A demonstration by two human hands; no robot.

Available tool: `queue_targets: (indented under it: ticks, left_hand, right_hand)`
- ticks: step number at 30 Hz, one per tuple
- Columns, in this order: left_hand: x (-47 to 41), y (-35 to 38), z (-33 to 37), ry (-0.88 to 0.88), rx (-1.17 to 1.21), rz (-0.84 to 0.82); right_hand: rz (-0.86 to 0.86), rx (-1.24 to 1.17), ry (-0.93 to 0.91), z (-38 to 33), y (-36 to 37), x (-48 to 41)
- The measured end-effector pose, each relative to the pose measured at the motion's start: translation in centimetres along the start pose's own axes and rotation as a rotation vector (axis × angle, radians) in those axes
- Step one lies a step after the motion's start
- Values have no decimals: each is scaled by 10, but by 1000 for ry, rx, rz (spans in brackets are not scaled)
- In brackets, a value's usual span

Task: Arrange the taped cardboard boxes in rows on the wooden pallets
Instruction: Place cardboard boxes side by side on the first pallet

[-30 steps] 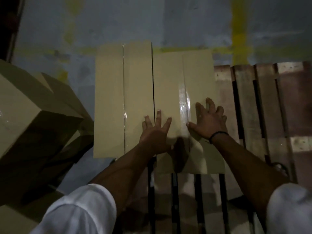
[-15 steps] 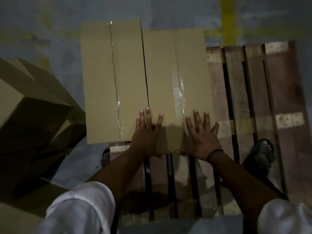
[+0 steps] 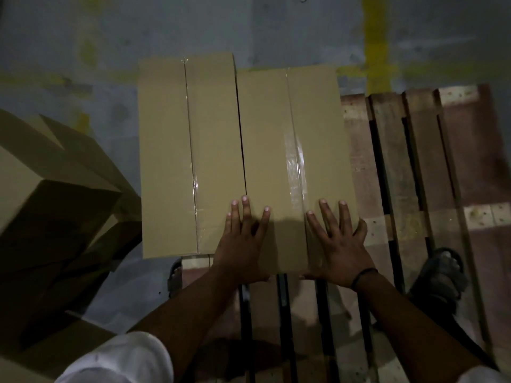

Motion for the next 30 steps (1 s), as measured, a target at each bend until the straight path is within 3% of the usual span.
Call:
queue_targets:
  ticks: [30]
  left_hand:
    - [-4, 9, -13, -72, 31, 126]
  right_hand:
    - [-15, 72, 33, -5, -39, -41]
Point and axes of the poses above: each hand's wrist, its own x-axis away from the middle knuckle, its own y-axis out of the palm, z = x × y, the point moved 7 cm from there along -x, towards the middle knuckle, and after that the axes turned 9 degrees about -x, right-handed, at the moved point
